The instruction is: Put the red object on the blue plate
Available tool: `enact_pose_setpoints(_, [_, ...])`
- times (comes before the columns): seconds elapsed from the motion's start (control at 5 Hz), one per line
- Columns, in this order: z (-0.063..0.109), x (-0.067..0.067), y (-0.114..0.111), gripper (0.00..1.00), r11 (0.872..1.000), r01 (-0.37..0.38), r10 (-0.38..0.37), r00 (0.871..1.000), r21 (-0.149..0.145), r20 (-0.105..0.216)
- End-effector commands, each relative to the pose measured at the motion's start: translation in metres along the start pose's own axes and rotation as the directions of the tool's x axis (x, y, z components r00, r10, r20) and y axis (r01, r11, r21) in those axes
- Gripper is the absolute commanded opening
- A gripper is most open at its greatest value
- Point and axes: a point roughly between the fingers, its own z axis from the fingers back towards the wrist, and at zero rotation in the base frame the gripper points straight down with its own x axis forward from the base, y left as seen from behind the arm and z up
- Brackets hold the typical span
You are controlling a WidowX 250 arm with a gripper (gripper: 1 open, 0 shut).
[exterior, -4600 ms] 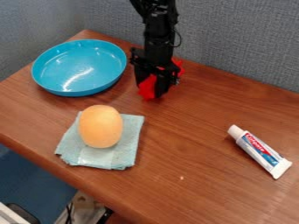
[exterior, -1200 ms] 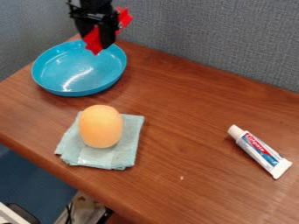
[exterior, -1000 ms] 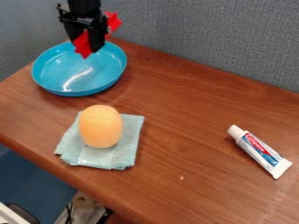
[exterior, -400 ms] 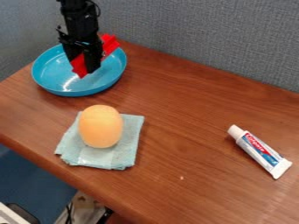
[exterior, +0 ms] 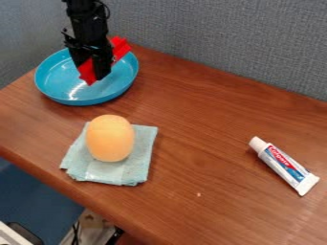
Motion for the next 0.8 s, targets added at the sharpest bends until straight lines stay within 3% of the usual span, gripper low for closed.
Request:
enact_pose_setpoints(0.0, [0.0203,0.0085,-0.0001,0.0,0.999,0.006,-0.008,0.998,0.035,0.057])
enact_pose_setpoints(0.6, [0.0196,0.0124,-0.0004,0.0,0.999,-0.002,-0.001,0.998,0.037,0.063])
